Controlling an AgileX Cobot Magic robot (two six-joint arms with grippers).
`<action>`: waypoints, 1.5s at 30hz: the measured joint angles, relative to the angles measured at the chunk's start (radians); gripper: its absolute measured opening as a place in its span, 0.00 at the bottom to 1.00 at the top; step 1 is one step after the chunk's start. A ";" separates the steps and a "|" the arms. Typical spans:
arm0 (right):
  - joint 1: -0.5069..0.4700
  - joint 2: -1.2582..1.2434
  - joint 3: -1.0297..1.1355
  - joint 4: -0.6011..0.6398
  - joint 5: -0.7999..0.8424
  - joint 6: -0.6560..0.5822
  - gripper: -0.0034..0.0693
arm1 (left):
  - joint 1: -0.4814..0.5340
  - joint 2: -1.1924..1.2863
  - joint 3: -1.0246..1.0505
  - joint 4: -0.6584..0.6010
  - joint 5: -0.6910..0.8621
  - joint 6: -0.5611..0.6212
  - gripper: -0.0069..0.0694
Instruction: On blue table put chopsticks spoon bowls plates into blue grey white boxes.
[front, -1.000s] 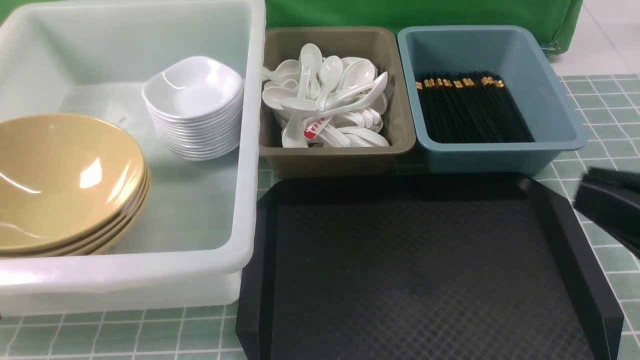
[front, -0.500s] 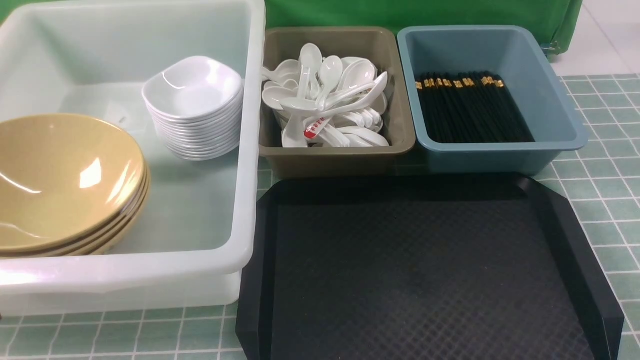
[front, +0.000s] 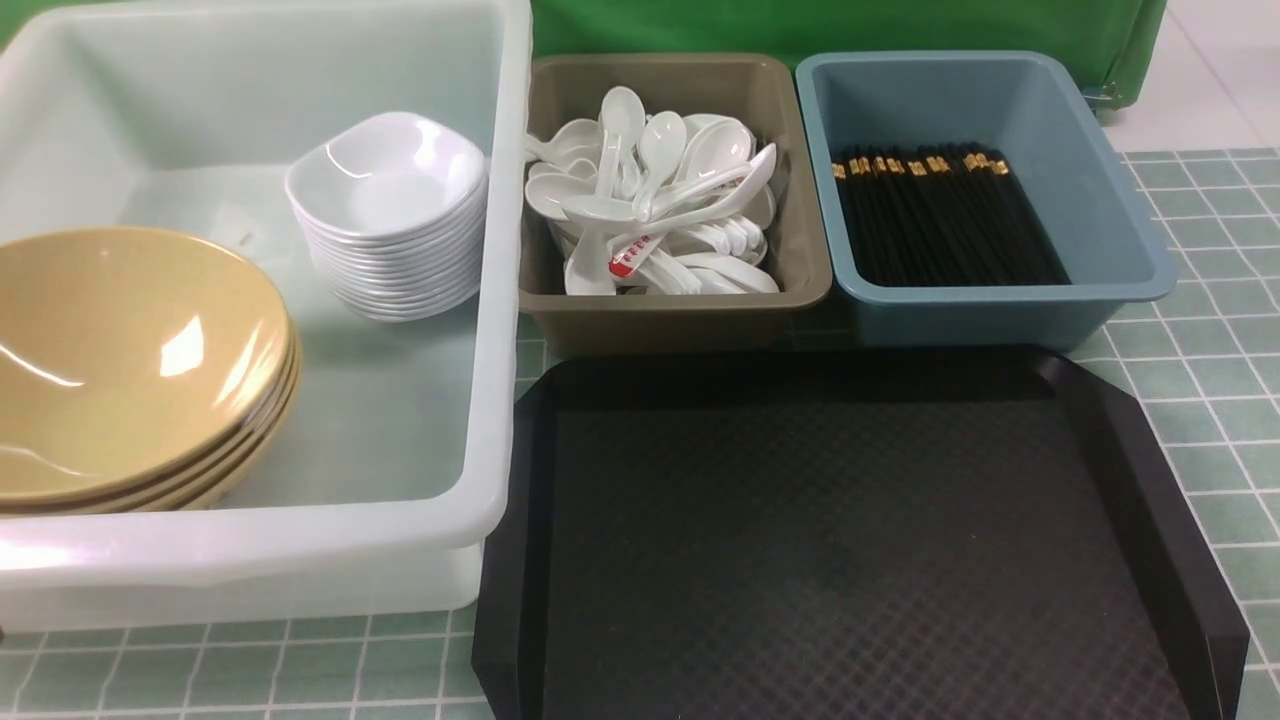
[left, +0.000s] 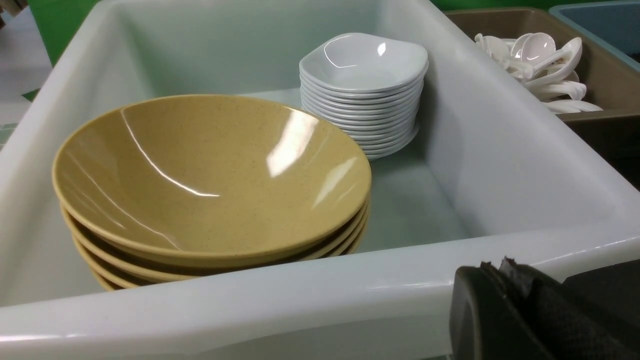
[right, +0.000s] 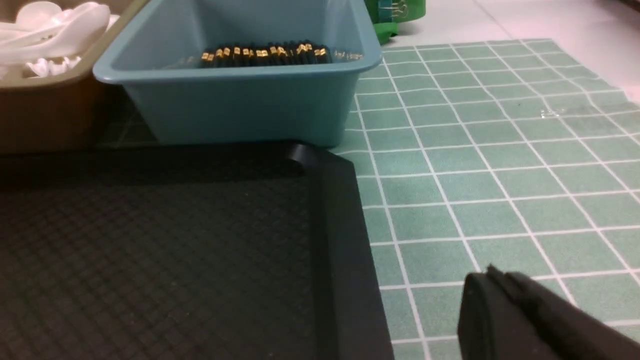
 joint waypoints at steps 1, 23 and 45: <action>0.001 0.000 0.000 0.000 0.001 -0.001 0.10 | 0.000 0.000 0.000 0.000 0.000 0.000 0.08; 0.001 0.000 0.000 0.000 0.001 -0.001 0.10 | 0.000 0.000 0.000 0.000 0.000 0.000 0.08; 0.001 0.000 0.000 -0.001 0.002 -0.001 0.10 | 0.022 -0.028 0.449 0.202 -0.518 -0.262 0.08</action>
